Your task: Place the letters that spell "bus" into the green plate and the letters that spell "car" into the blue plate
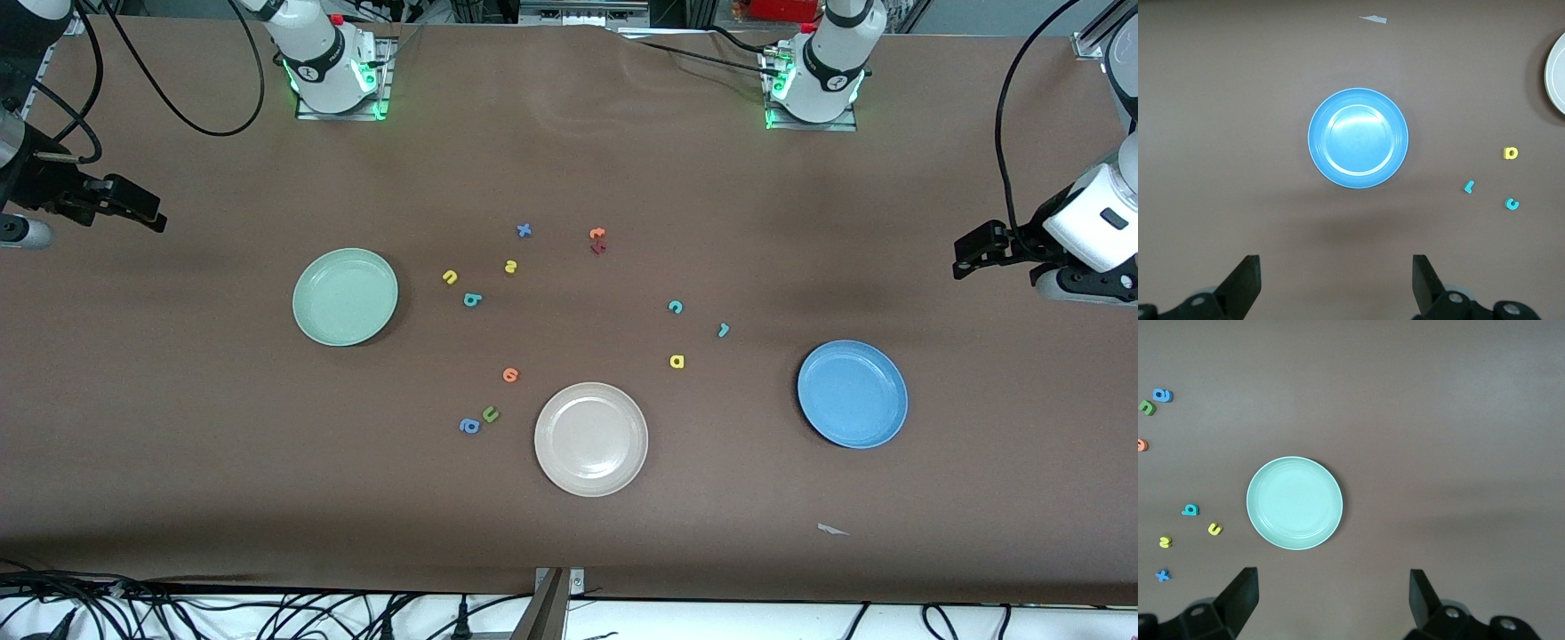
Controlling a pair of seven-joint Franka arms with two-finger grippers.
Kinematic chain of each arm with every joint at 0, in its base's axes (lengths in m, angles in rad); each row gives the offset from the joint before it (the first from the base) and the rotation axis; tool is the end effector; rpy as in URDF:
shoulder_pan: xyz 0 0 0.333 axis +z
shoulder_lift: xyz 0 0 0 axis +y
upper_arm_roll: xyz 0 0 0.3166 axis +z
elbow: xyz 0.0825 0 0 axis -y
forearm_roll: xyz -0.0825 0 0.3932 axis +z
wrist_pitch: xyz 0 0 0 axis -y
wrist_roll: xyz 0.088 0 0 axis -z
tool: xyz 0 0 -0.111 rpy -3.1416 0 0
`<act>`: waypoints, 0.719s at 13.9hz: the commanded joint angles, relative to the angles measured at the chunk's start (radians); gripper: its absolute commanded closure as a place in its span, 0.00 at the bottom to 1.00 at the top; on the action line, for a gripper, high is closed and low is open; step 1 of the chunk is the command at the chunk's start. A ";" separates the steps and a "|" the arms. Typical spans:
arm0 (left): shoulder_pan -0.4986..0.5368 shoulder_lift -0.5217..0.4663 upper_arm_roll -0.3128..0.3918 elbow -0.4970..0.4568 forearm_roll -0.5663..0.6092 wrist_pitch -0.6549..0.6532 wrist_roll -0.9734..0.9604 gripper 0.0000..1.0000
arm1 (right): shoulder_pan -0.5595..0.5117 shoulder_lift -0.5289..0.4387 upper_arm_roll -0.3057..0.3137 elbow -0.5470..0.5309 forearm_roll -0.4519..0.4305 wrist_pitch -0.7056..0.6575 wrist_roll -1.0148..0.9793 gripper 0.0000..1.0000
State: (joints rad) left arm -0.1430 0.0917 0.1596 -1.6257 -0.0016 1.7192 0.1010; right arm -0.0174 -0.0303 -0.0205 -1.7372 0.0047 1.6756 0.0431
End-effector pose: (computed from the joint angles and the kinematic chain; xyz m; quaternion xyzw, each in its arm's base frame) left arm 0.6001 0.0062 0.5547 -0.9991 0.0424 -0.0011 0.0066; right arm 0.5577 -0.0208 0.5666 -0.9990 0.0408 0.0157 0.0026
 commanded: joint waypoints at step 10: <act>0.005 -0.003 -0.006 0.012 -0.018 -0.021 0.014 0.00 | -0.004 0.023 0.001 0.042 0.017 -0.019 -0.020 0.00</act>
State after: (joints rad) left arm -0.1430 0.0917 0.1584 -1.6257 -0.0016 1.7163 0.1010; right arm -0.0173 -0.0198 -0.0204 -1.7252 0.0047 1.6768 0.0415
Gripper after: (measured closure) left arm 0.000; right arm 0.000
